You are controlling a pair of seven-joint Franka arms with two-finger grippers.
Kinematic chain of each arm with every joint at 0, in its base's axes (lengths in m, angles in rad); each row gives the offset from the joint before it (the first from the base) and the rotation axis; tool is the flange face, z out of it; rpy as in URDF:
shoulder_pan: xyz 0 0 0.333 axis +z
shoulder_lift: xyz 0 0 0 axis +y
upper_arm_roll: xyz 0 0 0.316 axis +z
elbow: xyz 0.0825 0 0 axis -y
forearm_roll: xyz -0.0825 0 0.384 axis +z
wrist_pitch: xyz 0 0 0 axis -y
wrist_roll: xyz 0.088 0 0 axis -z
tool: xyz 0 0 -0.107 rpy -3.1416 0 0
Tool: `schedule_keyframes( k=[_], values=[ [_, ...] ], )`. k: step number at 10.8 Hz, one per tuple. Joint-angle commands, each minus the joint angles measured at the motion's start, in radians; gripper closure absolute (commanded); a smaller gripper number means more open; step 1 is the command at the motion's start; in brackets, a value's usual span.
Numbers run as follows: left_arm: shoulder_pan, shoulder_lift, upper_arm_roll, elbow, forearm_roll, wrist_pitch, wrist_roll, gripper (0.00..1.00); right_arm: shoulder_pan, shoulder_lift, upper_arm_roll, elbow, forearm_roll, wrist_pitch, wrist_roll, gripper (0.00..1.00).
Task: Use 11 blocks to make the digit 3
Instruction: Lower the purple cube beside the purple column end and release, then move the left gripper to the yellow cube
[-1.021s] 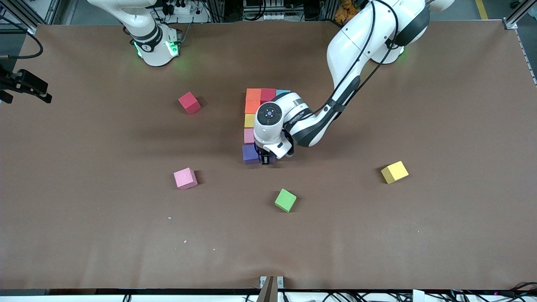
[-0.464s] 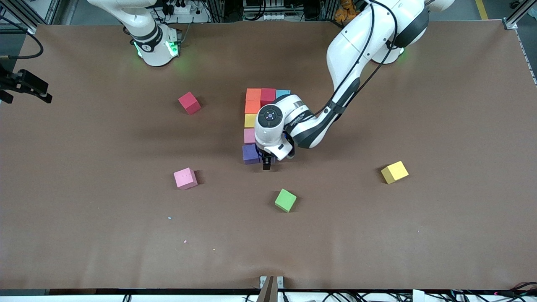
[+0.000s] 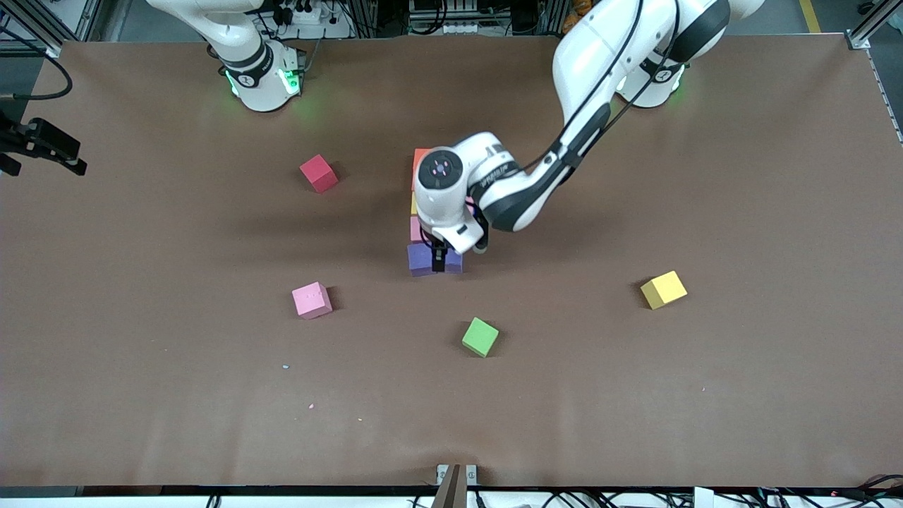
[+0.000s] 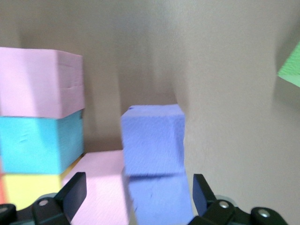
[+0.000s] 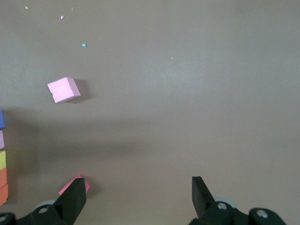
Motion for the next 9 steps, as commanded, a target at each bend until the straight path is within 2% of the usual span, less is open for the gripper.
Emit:
schedule_keyframes(
  k=[1,3,5,9],
  values=[
    [0.028,-0.084,-0.003,-0.045,-0.001,-0.083,0.075,0.0,-0.006,-0.004,0.01,0.005,-0.012,0.019,0.0,0.0],
    [0.109,-0.196,-0.003,-0.164,0.001,-0.106,0.234,0.0,0.026,-0.001,0.013,0.001,-0.019,0.019,0.0,0.0],
    [0.221,-0.29,-0.004,-0.235,-0.01,-0.117,0.456,0.0,0.031,0.007,0.013,-0.002,-0.021,0.029,0.002,0.0],
    [0.47,-0.307,-0.01,-0.252,-0.014,-0.123,1.033,0.0,0.031,0.006,0.013,-0.004,-0.019,0.017,0.002,0.0]
  ],
)
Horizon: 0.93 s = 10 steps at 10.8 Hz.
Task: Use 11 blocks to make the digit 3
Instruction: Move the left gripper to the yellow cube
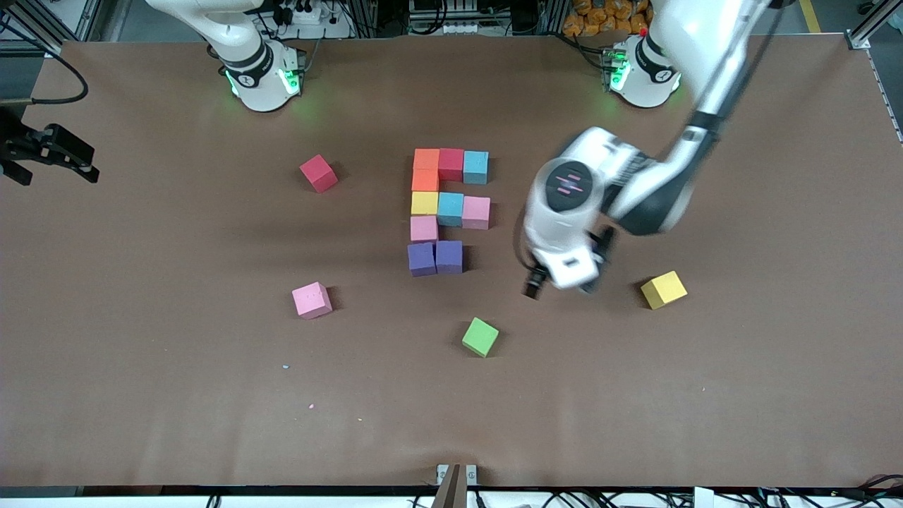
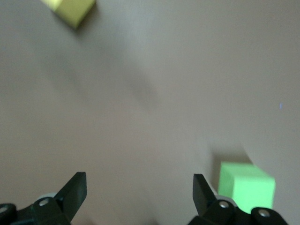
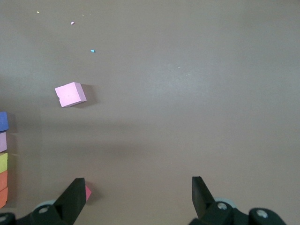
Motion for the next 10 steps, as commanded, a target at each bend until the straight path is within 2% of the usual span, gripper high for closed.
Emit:
schedule_keyframes(
  k=[1,5,8,10],
  values=[
    [0.115,-0.016,-0.014,-0.036,-0.014,-0.001,0.326,0.0,0.002,-0.001,0.001,-0.003,-0.017,0.005,0.001,0.0],
    [0.266,0.003,-0.006,-0.049,0.0,-0.002,0.771,0.0,-0.002,0.004,0.0,-0.003,-0.015,0.018,0.001,0.0],
    [0.353,-0.003,-0.006,-0.124,0.042,0.016,0.853,0.0,-0.007,0.015,-0.002,-0.003,-0.017,0.029,0.001,0.0],
    [0.434,-0.034,-0.014,-0.232,0.053,0.114,0.861,0.0,-0.009,0.028,-0.003,-0.003,-0.017,0.034,0.001,0.0]
  ],
)
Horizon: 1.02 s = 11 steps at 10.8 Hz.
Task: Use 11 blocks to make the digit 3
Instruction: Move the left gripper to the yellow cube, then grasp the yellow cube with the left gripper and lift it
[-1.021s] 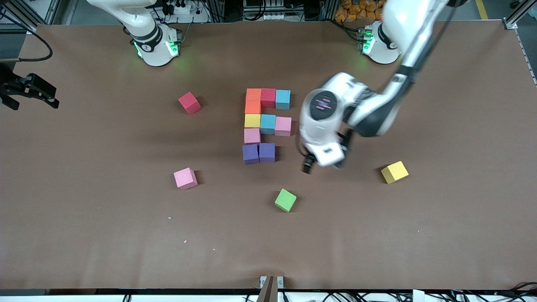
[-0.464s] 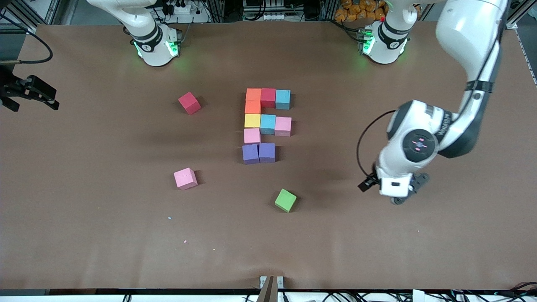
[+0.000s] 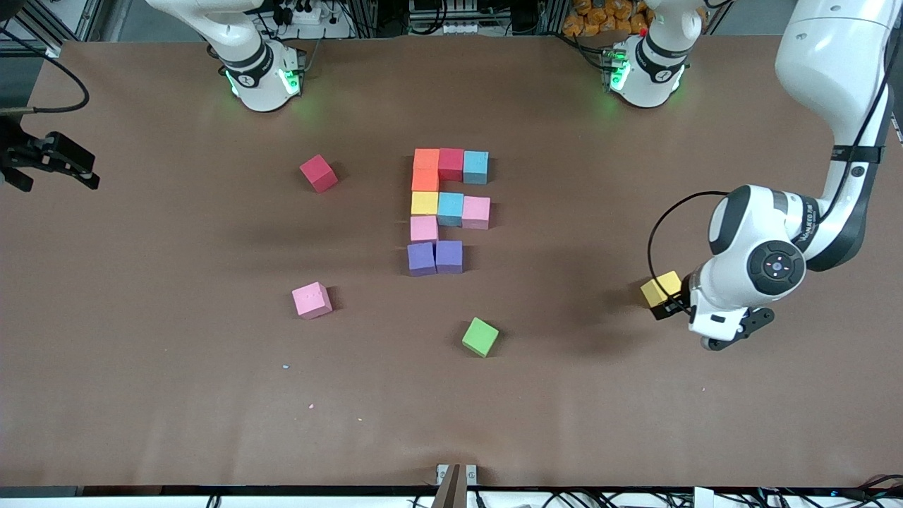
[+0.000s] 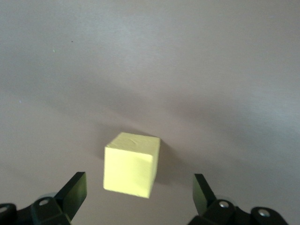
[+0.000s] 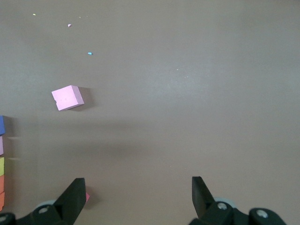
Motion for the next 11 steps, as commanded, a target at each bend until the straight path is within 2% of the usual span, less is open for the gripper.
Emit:
schedule_keyframes(
  k=[1,7,11],
  values=[
    [0.084,-0.067,-0.02,-0.174,0.024,0.162,0.02,0.0,-0.006,0.007,0.002,-0.003,-0.015,0.011,0.001,0.0],
    [0.098,-0.06,-0.023,-0.213,0.022,0.211,0.024,0.0,-0.006,0.006,0.0,-0.01,-0.015,0.023,0.001,0.0],
    [0.103,-0.054,-0.025,-0.27,0.022,0.312,0.026,0.0,-0.007,0.006,0.0,-0.019,-0.015,0.026,0.001,0.0]
  ],
)
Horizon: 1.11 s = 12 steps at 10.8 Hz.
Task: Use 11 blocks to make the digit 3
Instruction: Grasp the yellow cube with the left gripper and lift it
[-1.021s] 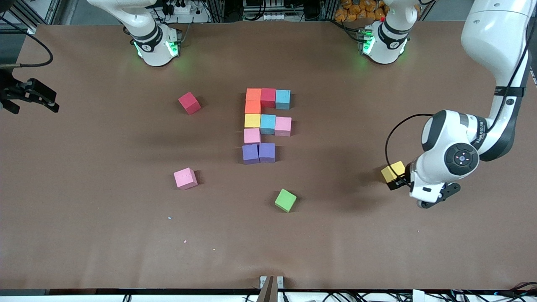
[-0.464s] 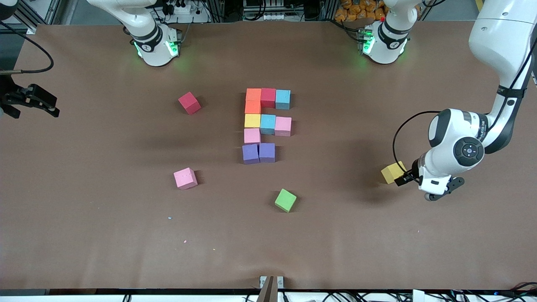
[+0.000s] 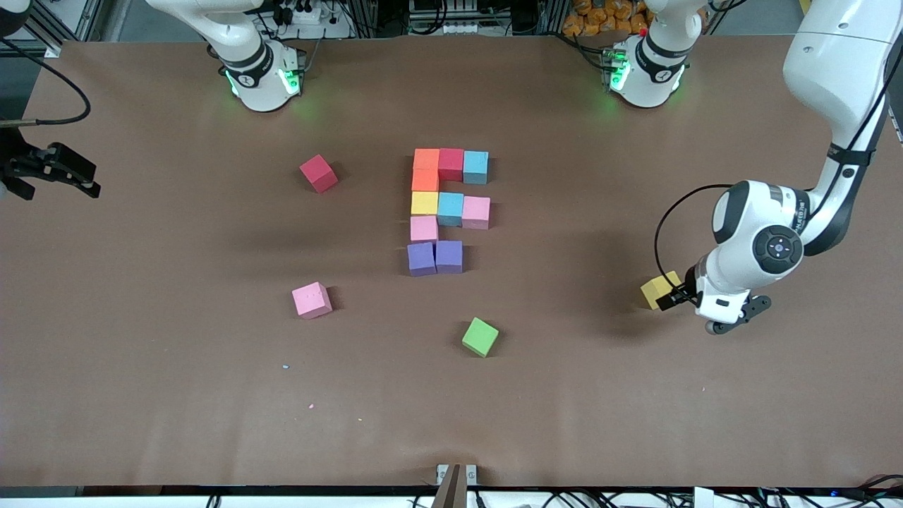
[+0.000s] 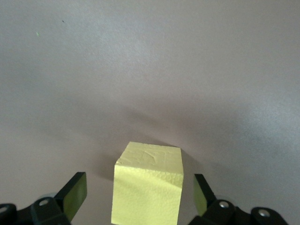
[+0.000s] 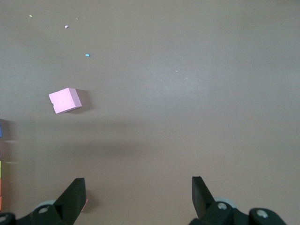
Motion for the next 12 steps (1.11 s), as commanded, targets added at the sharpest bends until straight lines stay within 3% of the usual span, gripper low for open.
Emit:
schedule_keyframes(
  k=[1,4,5,8,9,12],
  values=[
    [0.018,-0.023,-0.011,-0.043,0.016,0.042,0.005,0.0,-0.007,-0.008,0.004,-0.023,-0.015,0.015,0.001,0.0],
    [0.018,-0.002,-0.008,-0.095,0.018,0.143,0.007,0.0,-0.007,-0.012,0.004,-0.027,-0.015,0.01,0.001,0.0],
    [0.022,0.009,-0.006,-0.101,0.018,0.159,0.007,0.04,-0.007,-0.014,0.004,-0.027,-0.015,0.01,0.001,0.0],
    [0.021,0.012,-0.008,-0.1,0.016,0.156,-0.001,0.85,-0.007,-0.014,0.004,-0.027,-0.015,0.007,0.001,0.0],
    [0.013,0.011,-0.009,-0.091,0.013,0.15,-0.027,1.0,-0.007,-0.014,0.004,-0.027,-0.015,0.007,0.001,0.0],
    [-0.063,0.007,-0.014,-0.069,-0.001,0.139,-0.296,1.0,-0.008,-0.014,0.004,-0.027,-0.015,0.007,0.001,0.0]
  ],
)
